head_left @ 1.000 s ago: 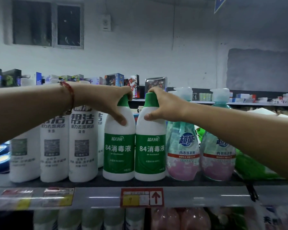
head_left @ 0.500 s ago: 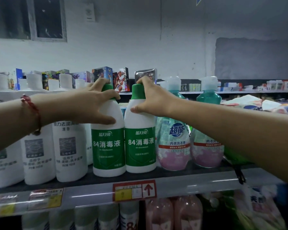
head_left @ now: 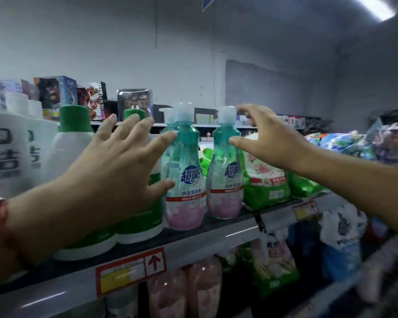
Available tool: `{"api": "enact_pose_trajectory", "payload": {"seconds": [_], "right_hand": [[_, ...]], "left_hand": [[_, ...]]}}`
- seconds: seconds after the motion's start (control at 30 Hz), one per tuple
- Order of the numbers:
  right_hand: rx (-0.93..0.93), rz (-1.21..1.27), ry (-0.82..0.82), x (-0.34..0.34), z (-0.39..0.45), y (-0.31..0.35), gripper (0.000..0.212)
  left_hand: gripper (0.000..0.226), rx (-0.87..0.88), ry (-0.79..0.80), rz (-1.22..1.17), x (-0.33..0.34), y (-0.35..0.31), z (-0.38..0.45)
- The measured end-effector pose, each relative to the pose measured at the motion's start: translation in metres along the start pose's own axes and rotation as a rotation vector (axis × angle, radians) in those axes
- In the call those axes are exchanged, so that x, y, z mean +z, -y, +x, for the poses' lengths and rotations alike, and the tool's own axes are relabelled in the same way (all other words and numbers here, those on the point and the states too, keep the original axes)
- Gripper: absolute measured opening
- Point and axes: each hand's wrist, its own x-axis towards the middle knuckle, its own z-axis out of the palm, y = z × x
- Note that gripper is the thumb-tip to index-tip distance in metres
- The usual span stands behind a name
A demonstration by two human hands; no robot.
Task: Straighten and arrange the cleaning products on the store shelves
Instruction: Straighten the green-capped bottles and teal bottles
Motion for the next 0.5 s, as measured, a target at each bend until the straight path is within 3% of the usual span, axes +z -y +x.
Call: {"api": "enact_pose_trajectory", "payload": {"seconds": [0.13, 0.2, 0.27, 0.5], "right_hand": [[0.267, 0.147, 0.183, 0.009, 0.005, -0.031, 0.089], [0.287, 0.216, 0.313, 0.029, 0.011, -0.039, 0.097], [0.249, 0.283, 0.396, 0.059, 0.014, -0.051, 0.088], [0.006, 0.439, 0.239, 0.112, 0.011, -0.082, 0.091]], "left_hand": [[0.092, -0.078, 0.078, 0.011, -0.007, -0.048, 0.023], [0.092, -0.144, 0.081, 0.029, -0.001, -0.059, 0.037], [0.092, -0.183, 0.112, 0.080, 0.004, -0.070, 0.046], [0.098, -0.336, 0.118, -0.051, 0.038, -0.096, 0.047]]}}
